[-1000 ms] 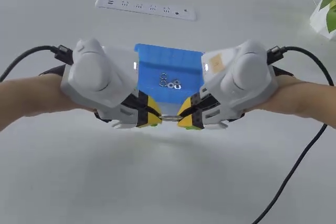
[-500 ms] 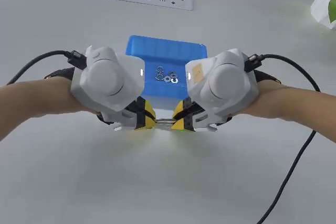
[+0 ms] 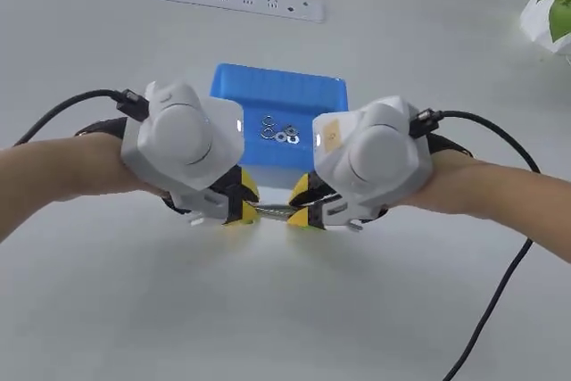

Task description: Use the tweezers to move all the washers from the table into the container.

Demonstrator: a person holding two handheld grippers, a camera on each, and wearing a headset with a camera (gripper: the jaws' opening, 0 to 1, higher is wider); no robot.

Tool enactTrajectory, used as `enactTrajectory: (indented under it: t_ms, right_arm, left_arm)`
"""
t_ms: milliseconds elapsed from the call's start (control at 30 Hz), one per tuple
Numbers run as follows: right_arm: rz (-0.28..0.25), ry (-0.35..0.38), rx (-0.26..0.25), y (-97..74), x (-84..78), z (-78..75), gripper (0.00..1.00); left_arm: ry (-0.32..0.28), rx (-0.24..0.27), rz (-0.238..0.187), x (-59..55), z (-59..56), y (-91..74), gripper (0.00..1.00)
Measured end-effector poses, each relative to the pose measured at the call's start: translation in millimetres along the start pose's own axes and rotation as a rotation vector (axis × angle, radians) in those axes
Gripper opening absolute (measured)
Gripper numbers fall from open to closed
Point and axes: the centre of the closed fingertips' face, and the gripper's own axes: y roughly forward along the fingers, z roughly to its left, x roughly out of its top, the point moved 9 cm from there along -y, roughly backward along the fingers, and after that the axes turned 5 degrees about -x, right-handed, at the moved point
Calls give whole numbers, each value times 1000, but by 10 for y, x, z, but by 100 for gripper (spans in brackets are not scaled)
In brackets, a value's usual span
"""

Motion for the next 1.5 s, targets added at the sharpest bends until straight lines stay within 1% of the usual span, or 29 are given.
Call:
enactTrajectory:
  t_ms: [67,133,200,233,267,300,333,367,400,433,467,500,533,567,600,667,733,800,867,900,967,1067,1133,1167,1233,1267,1333,1433,1500]
  right_arm:
    - [5,-2,0,-3,7,-1,13]
    - [13,-4,-11,-11,8,-12,17]
    - [25,8,-20,-39,-14,-25,22]
    - [31,4,-32,-69,-32,-23,22]
    - [21,-2,-47,-106,-36,-21,21]
    - [-26,32,-61,-174,-20,3,21]
    - [-59,78,-47,-227,-9,42,21]
    - [-108,133,-39,-323,-5,95,22]
    - [-134,146,-59,-391,-12,107,23]
    - [-162,166,-88,-503,-45,141,25]
    - [-179,183,-100,-568,-77,162,28]
    - [-198,201,-120,-640,-108,181,32]
    - [-222,224,-158,-742,-166,198,34]
    - [-228,236,-181,-809,-212,211,36]
    - [-226,261,-218,-901,-293,224,39]
    - [-211,295,-256,-1021,-413,257,47]
    - [-221,326,-284,-1089,-490,270,50]
    - [-234,343,-301,-1176,-520,317,52]
    - [-244,351,-321,-1236,-506,352,57]
    - [-262,357,-332,-1278,-473,376,59]
    - [-285,356,-335,-1342,-400,420,62]
    - [-290,328,-347,-1400,-295,467,69]
    - [-294,316,-346,-1420,-237,498,74]
    - [-293,311,-352,-1419,-216,510,76]
    - [-286,316,-378,-1415,-201,511,82]
    - [-285,313,-379,-1416,-187,524,85]
    - [-290,311,-381,-1435,-184,531,85]
    - [-301,299,-381,-1476,-161,563,86]
    - [-303,301,-380,-1503,-143,608,88]
  left_arm:
    - [7,15,13,-15,1,-27,20]
    - [25,28,28,-30,-15,-75,21]
    - [23,39,32,-33,-43,-142,22]
    - [21,46,32,-34,-57,-177,23]
    - [19,55,32,-36,-74,-216,24]
    - [18,67,24,-43,-109,-278,25]
    - [14,73,15,-50,-131,-317,25]
    - [-13,80,-19,-60,-172,-370,28]
    - [-37,84,-52,-65,-198,-401,31]
    - [-64,104,-82,-89,-223,-461,33]
    - [-70,114,-90,-97,-230,-483,37]
    - [-82,142,-101,-122,-253,-547,40]
    - [-87,167,-114,-141,-280,-613,43]
    - [-90,186,-118,-153,-298,-652,46]
    - [-99,208,-110,-178,-330,-714,49]
    - [-95,241,-97,-205,-364,-779,56]
    - [-103,281,-87,-229,-407,-855,61]
    - [-118,314,-97,-230,-460,-926,67]
    - [-121,335,-103,-217,-509,-983,72]
    - [-111,345,-106,-202,-547,-1023,75]
    - [-63,368,-99,-164,-606,-1104,79]
    - [-69,384,-102,-106,-688,-1209,91]
    - [-53,400,-107,-61,-734,-1279,97]
    - [-49,409,-97,-38,-744,-1315,98]
    - [-66,428,-88,-5,-744,-1361,99]
    - [-86,447,-97,24,-745,-1394,99]
    - [-79,461,-132,95,-765,-1436,99]
    - [-83,453,-154,186,-845,-1471,99]
    - [-70,434,-155,224,-912,-1483,99]
